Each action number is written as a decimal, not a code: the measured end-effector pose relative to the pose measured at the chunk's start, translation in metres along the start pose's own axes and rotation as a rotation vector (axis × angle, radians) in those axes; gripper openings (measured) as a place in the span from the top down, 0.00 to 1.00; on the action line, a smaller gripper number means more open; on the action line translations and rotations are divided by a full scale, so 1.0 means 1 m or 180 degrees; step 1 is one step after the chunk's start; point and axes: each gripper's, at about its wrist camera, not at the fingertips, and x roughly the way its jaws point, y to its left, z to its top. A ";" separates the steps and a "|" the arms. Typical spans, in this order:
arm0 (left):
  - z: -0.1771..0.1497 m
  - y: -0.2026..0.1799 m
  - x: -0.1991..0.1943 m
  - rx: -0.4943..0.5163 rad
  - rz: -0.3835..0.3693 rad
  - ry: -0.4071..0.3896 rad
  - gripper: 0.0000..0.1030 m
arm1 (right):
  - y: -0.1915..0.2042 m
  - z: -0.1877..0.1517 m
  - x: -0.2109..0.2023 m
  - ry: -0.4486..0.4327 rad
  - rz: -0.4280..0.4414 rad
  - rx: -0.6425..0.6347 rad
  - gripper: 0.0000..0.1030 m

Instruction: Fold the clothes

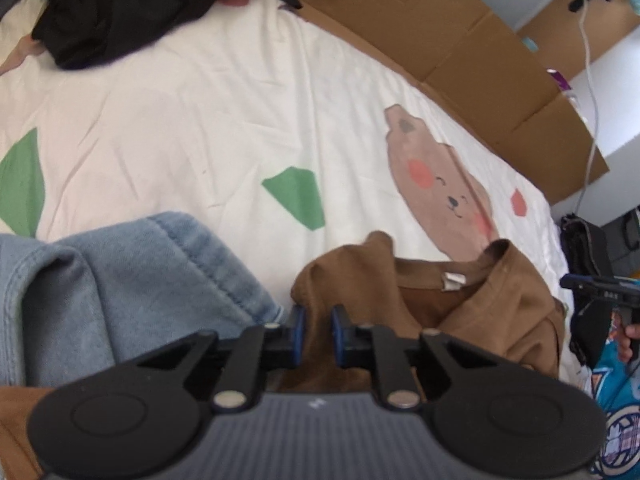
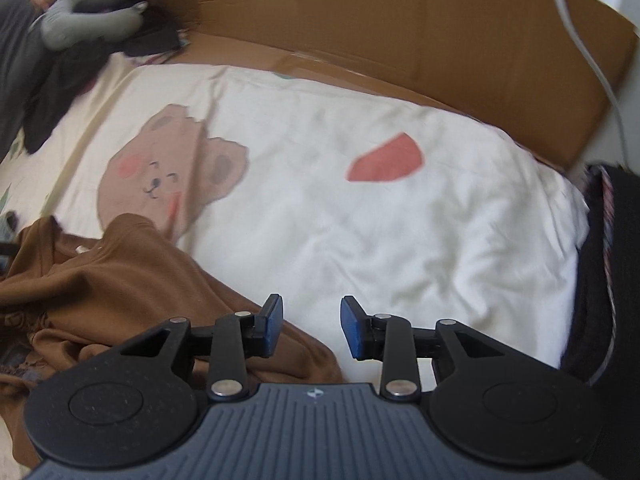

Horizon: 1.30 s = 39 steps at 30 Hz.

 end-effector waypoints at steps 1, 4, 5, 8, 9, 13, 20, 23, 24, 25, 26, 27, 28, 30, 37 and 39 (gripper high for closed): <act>0.001 0.001 0.001 -0.0026 0.0038 0.0007 0.85 | 0.003 0.002 0.002 0.0006 0.0026 -0.0057 0.62; 0.003 -0.001 0.002 0.0005 0.0145 0.0003 0.85 | 0.014 0.004 0.009 0.0040 0.0076 -0.0257 0.57; 0.004 -0.001 0.003 0.0012 0.0160 0.0006 0.85 | 0.016 0.004 0.013 0.0060 0.0078 -0.0314 0.55; 0.006 -0.001 0.008 -0.0012 0.0182 0.0036 0.85 | 0.020 0.001 0.024 0.0150 0.0098 -0.0418 0.55; 0.007 0.001 0.010 -0.0039 0.0179 0.0053 0.85 | 0.020 -0.001 0.027 0.0181 0.0099 -0.0446 0.55; 0.008 0.003 0.015 -0.0084 0.0217 0.0085 0.95 | 0.022 -0.008 0.035 0.0285 0.0151 -0.0562 0.54; 0.012 -0.012 -0.010 0.0254 0.0383 -0.0048 0.96 | 0.005 -0.012 0.033 0.0297 0.0093 -0.0457 0.54; 0.016 -0.013 -0.022 0.0324 0.0432 -0.0117 0.96 | -0.003 -0.013 0.038 0.0344 0.0042 -0.0495 0.54; 0.017 -0.013 -0.025 0.0348 0.0441 -0.0121 0.96 | -0.004 -0.015 0.041 0.0384 0.0039 -0.0512 0.54; 0.017 -0.014 -0.028 0.0372 0.0449 -0.0123 0.96 | -0.006 -0.016 0.045 0.0423 0.0037 -0.0527 0.54; 0.017 -0.014 -0.030 0.0394 0.0455 -0.0118 0.96 | -0.006 -0.018 0.047 0.0444 0.0044 -0.0531 0.54; 0.017 -0.014 -0.032 0.0410 0.0456 -0.0114 0.96 | -0.003 -0.020 0.048 0.0447 0.0034 -0.0550 0.54; 0.017 -0.015 -0.033 0.0420 0.0455 -0.0113 0.96 | 0.000 -0.022 0.047 0.0448 0.0011 -0.0598 0.54; 0.017 -0.018 -0.035 0.0451 0.0455 -0.0121 0.96 | 0.005 -0.026 0.046 0.0491 0.0013 -0.0659 0.54; 0.012 -0.026 -0.042 0.0555 0.0466 -0.0158 0.96 | -0.002 -0.039 0.039 0.0516 0.0043 -0.0358 0.55; 0.011 -0.025 -0.042 0.0566 0.0484 -0.0157 0.96 | 0.000 -0.041 0.037 0.0532 0.0008 -0.0331 0.55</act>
